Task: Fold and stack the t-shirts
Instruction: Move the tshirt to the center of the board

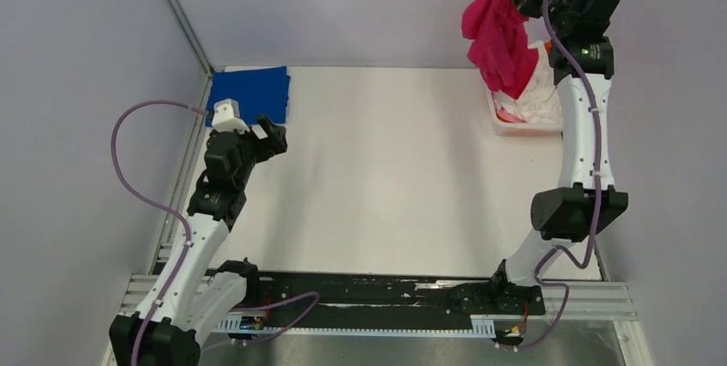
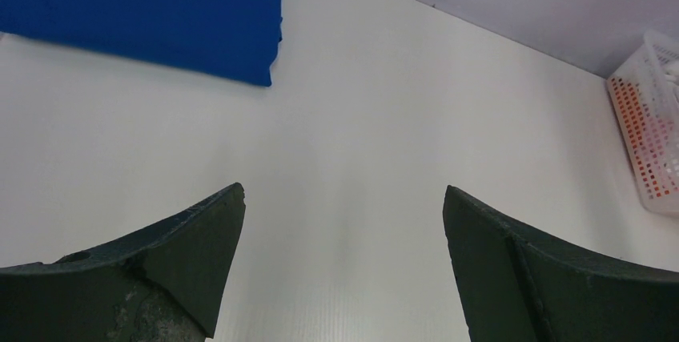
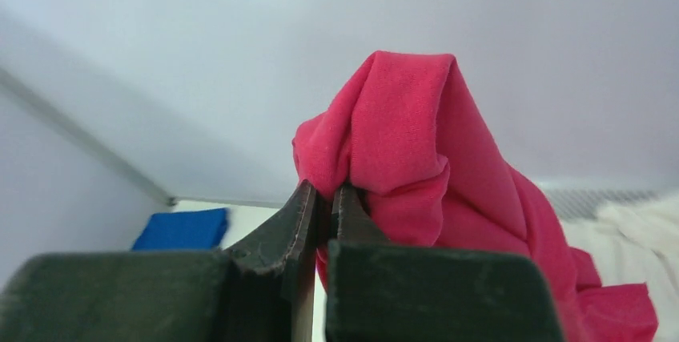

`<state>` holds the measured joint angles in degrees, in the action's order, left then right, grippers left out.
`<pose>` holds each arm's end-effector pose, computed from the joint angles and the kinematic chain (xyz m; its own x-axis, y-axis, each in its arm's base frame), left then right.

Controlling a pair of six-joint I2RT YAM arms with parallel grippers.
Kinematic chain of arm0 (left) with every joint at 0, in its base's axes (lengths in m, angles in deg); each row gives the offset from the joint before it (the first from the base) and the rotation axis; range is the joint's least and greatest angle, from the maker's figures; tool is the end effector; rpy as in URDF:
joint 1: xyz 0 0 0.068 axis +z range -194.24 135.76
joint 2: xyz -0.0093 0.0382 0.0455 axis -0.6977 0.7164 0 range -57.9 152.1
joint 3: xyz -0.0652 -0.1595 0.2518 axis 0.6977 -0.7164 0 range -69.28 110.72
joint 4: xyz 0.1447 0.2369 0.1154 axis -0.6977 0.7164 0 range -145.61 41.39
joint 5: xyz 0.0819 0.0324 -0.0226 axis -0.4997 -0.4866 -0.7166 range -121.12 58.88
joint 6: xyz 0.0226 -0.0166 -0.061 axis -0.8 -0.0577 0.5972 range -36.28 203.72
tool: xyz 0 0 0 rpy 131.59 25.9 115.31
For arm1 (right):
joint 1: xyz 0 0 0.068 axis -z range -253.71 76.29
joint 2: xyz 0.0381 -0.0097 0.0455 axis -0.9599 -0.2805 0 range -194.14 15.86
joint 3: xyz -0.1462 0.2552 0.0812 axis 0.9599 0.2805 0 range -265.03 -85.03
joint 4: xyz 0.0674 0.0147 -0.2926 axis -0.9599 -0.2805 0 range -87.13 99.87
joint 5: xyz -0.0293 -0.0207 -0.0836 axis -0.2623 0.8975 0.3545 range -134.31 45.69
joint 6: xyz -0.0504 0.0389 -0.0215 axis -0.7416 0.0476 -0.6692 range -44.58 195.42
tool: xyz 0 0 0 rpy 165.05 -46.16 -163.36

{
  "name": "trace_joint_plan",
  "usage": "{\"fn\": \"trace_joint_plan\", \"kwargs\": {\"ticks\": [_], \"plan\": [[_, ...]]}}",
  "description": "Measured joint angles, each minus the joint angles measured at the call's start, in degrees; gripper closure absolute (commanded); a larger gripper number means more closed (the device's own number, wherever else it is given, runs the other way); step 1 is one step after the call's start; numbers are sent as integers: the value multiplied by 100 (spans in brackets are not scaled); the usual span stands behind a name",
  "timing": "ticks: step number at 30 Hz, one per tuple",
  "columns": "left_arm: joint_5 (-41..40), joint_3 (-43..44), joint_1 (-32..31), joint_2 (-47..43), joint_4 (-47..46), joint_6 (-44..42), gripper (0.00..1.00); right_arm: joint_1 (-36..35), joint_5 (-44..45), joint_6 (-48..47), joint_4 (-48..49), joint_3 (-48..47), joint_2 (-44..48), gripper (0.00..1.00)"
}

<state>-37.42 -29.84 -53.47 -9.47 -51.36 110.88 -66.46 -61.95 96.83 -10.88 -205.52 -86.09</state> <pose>0.2367 -0.0326 0.3213 -0.2257 -0.4230 -0.8776 -0.0553 0.9049 -0.4220 0.4574 -0.0419 0.5475 -0.1014 0.3636 -0.9260 -0.1538 0.9139 0.3757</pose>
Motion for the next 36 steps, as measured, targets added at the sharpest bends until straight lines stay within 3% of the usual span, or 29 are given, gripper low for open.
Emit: {"fn": "trace_joint_plan", "kwargs": {"ticks": [10, 13, 16, 17, 18, 20, 22, 23, 26, 29, 36], "plan": [[-310, -2, 0, -81, 308, 116, 0, -1694, -1604, -9, 404, -256, 501, 100], [-520, 2, 0, -81, 501, 170, 0, -1832, -1731, 0, 450, 435, 704, 100], [-702, 17, 0, -74, 675, 229, 0, -1790, -1469, -4, 514, 1888, 1233, 98], [-741, 35, 0, -63, 734, 245, 0, -1762, -1320, -2, 535, 2446, 1423, 93], [-763, 52, 0, -42, 776, 260, 0, -1718, -1117, 11, 570, 3104, 1633, 81], [-791, 125, 0, 37, 859, 282, 0, -1606, -719, 85, 601, 4168, 1891, 40], [-798, 243, 0, 188, 962, 317, 0, -1410, -251, 195, 603, 5163, 1965, 7], [-798, 315, 0, 273, 1027, 343, 0, -1300, -42, 284, 553, 5497, 1947, 1], [-772, 535, 0, 588, 1224, 422, 0, -1012, 557, 407, 184, 6220, 1888, 0], [-592, 636, 0, 881, 1346, 501, 0, -955, 852, 468, -39, 6345, 1915, 0], [509, 496, -15, 1714, 1178, 662, 0, -1858, 1311, 326, 28, 6492, 2498, 0]]}}
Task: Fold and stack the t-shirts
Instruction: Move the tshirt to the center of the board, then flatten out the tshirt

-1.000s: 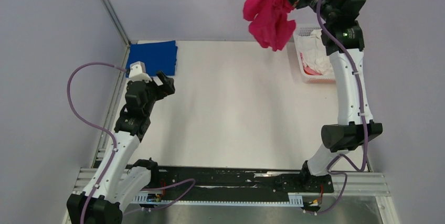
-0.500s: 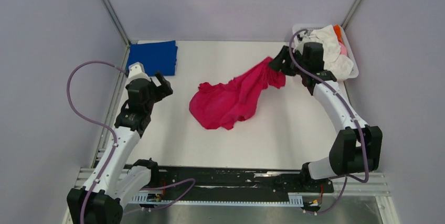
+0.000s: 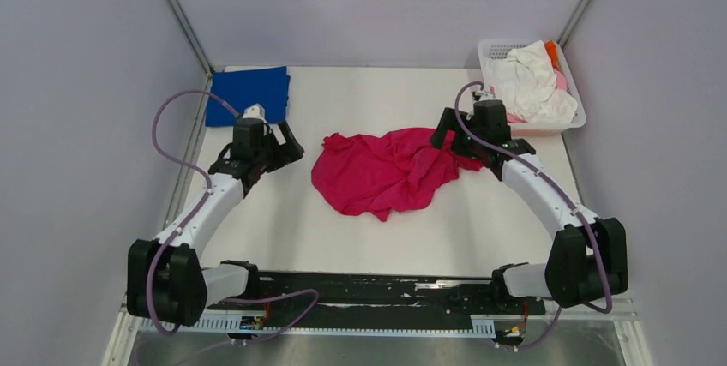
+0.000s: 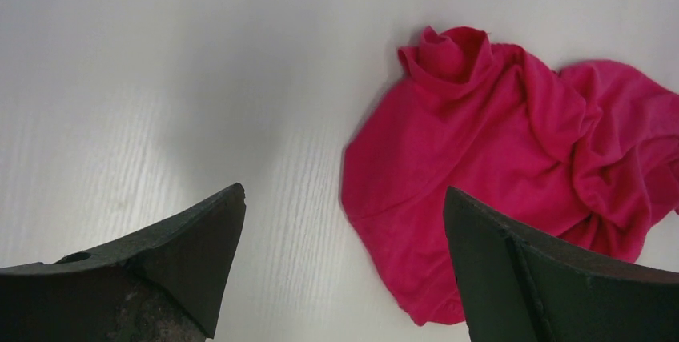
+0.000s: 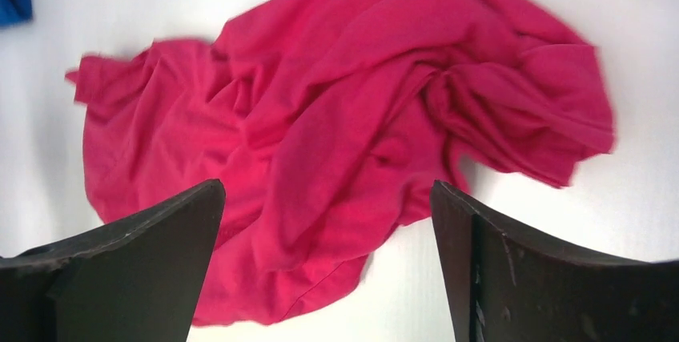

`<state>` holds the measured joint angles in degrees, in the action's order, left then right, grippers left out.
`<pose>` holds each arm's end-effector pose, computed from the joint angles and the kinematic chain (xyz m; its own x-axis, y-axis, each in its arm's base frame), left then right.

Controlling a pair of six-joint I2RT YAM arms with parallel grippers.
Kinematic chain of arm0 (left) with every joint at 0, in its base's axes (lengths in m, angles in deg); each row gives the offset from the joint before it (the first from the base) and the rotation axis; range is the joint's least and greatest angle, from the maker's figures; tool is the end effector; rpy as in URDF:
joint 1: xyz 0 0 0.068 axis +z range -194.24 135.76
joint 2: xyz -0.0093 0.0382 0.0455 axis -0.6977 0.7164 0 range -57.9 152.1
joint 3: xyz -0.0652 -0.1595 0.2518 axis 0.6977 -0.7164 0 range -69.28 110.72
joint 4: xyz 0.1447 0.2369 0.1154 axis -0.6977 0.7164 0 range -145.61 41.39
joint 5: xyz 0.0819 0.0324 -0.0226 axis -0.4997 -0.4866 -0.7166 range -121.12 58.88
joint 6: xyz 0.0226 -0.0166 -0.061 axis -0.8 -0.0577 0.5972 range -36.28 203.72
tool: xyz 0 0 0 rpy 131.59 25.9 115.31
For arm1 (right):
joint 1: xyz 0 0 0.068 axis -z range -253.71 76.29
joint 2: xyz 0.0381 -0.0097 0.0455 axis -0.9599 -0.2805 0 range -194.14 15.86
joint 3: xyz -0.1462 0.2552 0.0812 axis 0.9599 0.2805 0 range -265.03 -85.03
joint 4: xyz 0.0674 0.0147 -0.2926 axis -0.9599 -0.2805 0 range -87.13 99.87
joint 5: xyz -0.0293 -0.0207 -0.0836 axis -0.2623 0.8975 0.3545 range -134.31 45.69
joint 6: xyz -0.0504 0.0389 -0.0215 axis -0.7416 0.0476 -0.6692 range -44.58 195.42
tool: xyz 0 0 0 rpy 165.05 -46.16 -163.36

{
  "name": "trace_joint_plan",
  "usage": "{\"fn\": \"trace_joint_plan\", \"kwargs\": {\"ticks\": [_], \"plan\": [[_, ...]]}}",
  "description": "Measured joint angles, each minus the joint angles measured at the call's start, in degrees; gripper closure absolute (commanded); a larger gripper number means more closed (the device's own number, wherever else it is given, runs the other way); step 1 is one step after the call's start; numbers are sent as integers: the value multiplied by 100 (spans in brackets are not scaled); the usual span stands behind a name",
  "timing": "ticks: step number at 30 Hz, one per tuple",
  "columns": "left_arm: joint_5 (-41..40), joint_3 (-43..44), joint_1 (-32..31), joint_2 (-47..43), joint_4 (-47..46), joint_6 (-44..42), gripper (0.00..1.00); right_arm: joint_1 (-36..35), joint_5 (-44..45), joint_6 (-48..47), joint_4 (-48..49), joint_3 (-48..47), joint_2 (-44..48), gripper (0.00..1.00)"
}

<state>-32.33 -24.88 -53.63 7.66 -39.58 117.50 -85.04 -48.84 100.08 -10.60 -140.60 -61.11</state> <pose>0.2837 -0.0458 0.2596 -0.5770 -0.4681 -0.6693 -0.2099 0.8769 -0.4323 0.3291 0.0702 0.2694 -0.7006 0.2838 -0.6547 0.0426 0.9325 0.3587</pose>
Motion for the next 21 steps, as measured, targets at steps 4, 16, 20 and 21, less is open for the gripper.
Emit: {"fn": "trace_joint_plan", "kwargs": {"ticks": [4, 16, 20, 21], "plan": [[459, 107, -103, 905, -219, -26, 0, -883, 155, -286, -4, 46, -31, 0], [1036, 2251, -439, 3582, -505, -328, 5, -1875, 595, -37, 81, 280, -564, 22], [1106, 2551, -546, 4037, -404, -437, 10, -1875, 466, 114, 157, 496, -573, 27], [1130, 2568, -573, 4105, -385, -459, 12, -1878, 411, 142, 162, 518, -592, 28]]}}
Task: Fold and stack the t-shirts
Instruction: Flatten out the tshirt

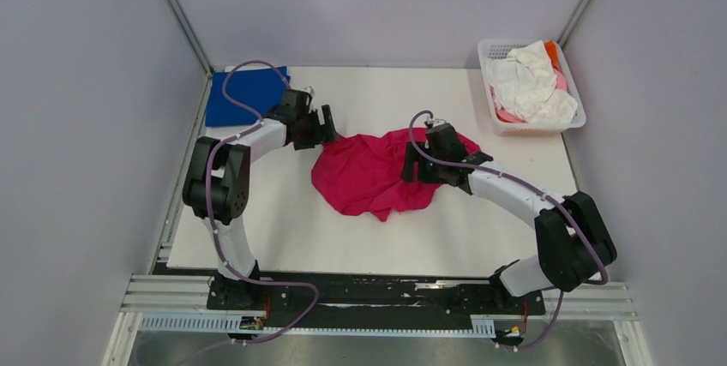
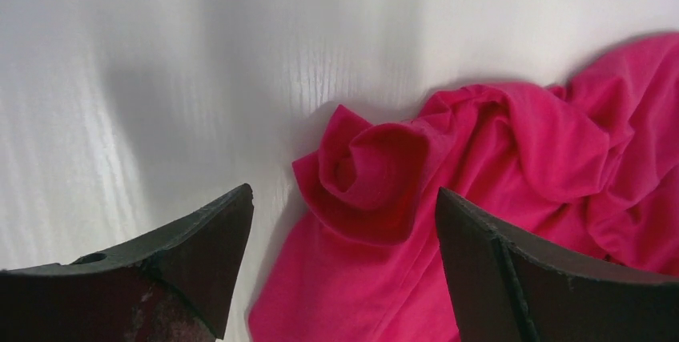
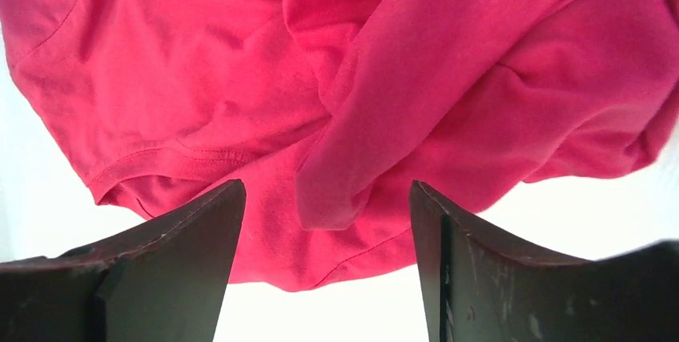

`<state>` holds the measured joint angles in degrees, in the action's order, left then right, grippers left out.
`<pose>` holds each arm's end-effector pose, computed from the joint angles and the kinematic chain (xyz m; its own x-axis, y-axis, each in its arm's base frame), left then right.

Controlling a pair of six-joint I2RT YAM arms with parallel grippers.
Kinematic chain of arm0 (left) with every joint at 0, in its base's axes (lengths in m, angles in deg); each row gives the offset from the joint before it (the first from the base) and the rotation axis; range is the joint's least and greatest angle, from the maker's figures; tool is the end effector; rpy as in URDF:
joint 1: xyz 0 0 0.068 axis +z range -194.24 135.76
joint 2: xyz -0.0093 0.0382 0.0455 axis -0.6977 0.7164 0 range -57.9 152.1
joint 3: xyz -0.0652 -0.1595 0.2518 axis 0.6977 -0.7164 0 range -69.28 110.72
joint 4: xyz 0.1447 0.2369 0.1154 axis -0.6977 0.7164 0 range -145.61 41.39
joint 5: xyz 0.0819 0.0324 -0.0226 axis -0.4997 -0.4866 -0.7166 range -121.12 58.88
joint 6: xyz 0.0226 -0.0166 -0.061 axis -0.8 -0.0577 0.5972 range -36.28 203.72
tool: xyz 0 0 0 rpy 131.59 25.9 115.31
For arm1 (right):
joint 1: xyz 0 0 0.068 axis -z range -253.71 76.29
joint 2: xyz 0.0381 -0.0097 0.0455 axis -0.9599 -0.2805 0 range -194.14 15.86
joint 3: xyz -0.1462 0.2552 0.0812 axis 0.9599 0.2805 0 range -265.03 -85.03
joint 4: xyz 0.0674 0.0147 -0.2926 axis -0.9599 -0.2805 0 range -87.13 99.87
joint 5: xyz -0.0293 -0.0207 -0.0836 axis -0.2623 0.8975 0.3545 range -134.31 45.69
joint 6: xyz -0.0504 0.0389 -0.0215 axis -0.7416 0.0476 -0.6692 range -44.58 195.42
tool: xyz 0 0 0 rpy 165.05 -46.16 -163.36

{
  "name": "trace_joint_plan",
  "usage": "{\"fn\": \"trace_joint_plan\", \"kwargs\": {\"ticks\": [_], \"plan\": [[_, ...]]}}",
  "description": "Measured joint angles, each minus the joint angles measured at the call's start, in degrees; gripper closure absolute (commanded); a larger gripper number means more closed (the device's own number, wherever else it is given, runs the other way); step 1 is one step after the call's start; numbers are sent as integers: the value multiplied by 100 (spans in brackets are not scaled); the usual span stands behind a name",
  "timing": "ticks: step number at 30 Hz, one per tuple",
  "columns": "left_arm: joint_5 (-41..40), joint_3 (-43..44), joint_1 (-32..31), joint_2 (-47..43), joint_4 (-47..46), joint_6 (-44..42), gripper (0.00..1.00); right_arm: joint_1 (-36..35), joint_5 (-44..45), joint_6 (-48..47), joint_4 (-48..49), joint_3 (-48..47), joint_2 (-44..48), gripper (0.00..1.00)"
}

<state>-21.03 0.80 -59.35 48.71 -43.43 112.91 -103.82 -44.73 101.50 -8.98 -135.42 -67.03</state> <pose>0.4363 -0.1276 0.1809 -0.8128 -0.2780 -0.5119 -0.0324 0.8990 -0.4367 0.2911 0.1692 0.2055 -0.8291 0.0274 -0.5584 -0.1572 0.9471 0.2798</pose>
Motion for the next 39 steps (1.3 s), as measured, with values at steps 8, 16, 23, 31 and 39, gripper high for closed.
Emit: {"fn": "trace_joint_plan", "kwargs": {"ticks": [8, 16, 23, 31, 39], "plan": [[245, 297, -153, 518, 81, -85, 56, -20, -72, 164, 212, 101, -317, 64], [155, 514, -168, 763, 155, -109, 100, -20, 461, 356, 295, 179, -389, 100], [-446, 203, -168, -85, 219, -133, 100, 227, 1604, 212, 122, 15, 358, 100], [-1040, -199, -238, -2918, 181, -380, 100, 551, 2194, -693, 70, -603, 2192, 100], [-1082, -214, -496, -5377, 212, -717, 100, 549, 1469, -1478, -9, -1556, 3515, 100]]}}
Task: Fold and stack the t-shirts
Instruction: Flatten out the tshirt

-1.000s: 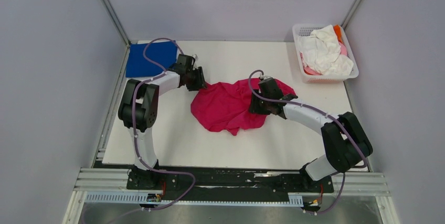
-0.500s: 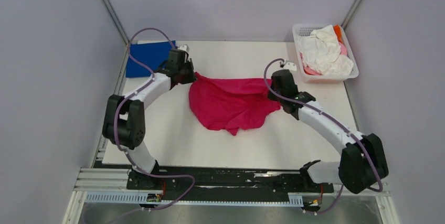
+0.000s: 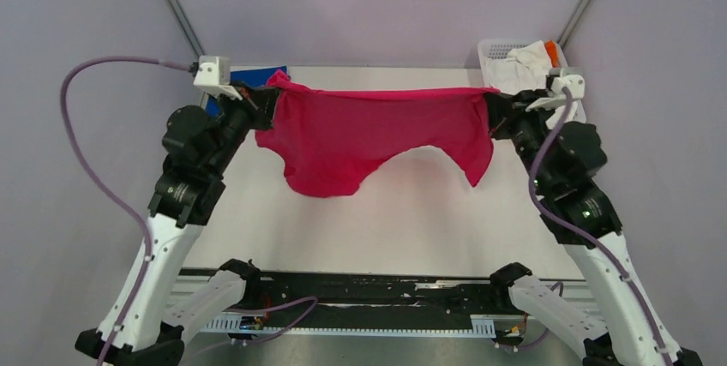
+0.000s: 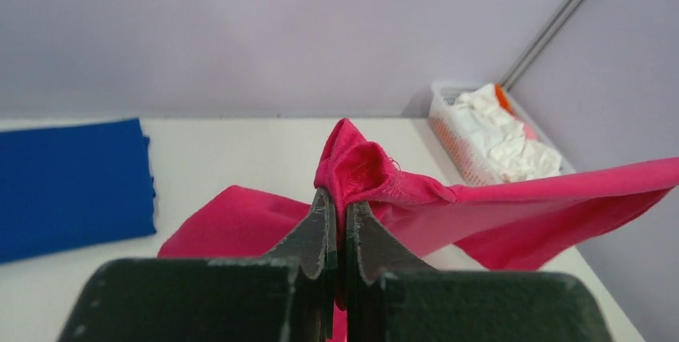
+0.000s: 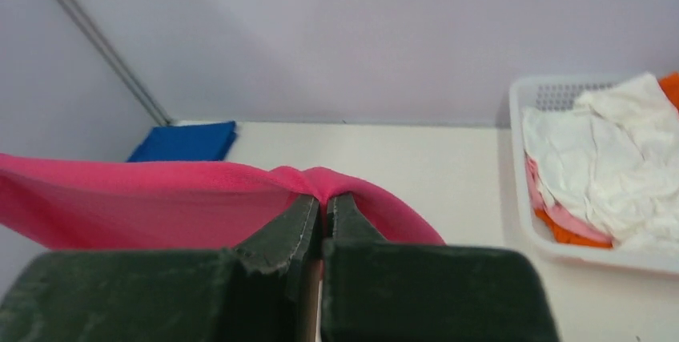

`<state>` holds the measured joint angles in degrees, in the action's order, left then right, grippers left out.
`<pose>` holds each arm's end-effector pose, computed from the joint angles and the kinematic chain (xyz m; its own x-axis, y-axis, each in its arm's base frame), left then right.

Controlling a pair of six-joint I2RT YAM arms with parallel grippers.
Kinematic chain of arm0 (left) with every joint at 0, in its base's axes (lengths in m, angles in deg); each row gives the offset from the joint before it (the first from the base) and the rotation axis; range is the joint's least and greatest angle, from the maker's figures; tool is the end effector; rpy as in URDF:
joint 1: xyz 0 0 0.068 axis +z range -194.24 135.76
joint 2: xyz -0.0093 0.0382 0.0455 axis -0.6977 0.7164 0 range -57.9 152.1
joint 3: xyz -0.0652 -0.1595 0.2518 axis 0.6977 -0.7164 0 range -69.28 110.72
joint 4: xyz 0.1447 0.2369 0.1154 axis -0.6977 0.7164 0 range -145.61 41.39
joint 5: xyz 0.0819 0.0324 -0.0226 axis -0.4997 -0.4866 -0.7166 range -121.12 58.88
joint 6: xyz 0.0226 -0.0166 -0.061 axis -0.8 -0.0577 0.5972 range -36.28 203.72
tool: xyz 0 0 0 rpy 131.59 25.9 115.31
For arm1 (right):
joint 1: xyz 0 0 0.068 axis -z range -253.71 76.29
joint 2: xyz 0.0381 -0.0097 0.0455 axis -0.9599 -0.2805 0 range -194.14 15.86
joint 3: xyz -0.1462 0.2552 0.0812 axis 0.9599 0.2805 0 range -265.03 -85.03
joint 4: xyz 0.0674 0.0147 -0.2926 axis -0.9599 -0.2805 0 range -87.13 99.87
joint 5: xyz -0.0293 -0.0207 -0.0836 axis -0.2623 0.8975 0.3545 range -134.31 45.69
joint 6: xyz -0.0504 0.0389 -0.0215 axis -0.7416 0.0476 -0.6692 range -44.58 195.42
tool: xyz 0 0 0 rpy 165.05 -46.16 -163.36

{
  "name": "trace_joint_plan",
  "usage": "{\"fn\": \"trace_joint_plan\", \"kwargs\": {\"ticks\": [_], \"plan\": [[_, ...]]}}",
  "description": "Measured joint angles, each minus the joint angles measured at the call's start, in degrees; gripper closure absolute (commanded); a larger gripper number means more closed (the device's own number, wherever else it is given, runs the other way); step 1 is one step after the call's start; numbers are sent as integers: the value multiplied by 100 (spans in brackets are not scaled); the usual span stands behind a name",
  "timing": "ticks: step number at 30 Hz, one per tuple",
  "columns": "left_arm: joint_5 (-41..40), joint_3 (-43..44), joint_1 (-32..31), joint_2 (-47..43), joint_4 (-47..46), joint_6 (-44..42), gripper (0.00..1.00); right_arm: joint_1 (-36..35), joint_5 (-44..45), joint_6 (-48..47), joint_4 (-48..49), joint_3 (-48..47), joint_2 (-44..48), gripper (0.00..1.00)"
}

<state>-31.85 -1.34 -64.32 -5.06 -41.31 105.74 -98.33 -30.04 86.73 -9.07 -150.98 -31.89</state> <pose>0.2151 -0.0780 0.4848 -0.1120 -0.3583 -0.9269 0.3120 0.8729 -0.3751 0.1868 0.0710 0.4783 -0.0468 0.1876 -0.9811 -0.1740 0.9657 0.1930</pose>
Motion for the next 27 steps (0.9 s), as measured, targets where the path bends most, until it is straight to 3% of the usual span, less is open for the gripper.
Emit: {"fn": "trace_joint_plan", "kwargs": {"ticks": [8, 16, 22, 27], "plan": [[507, 1178, -11, -1008, 422, -299, 100, -7, -1998, -136, -437, -1591, 634, 100], [1139, 2441, -13, -1537, 833, -599, 100, -7, -3027, 9, -772, -2378, 933, 100], [1471, 2756, -11, -1443, 1084, -835, 100, -7, -3067, 92, -914, -2363, 979, 100], [1351, 2533, -13, -962, 1080, -1217, 99, -9, -2343, 79, -863, -1980, 960, 98]]}}
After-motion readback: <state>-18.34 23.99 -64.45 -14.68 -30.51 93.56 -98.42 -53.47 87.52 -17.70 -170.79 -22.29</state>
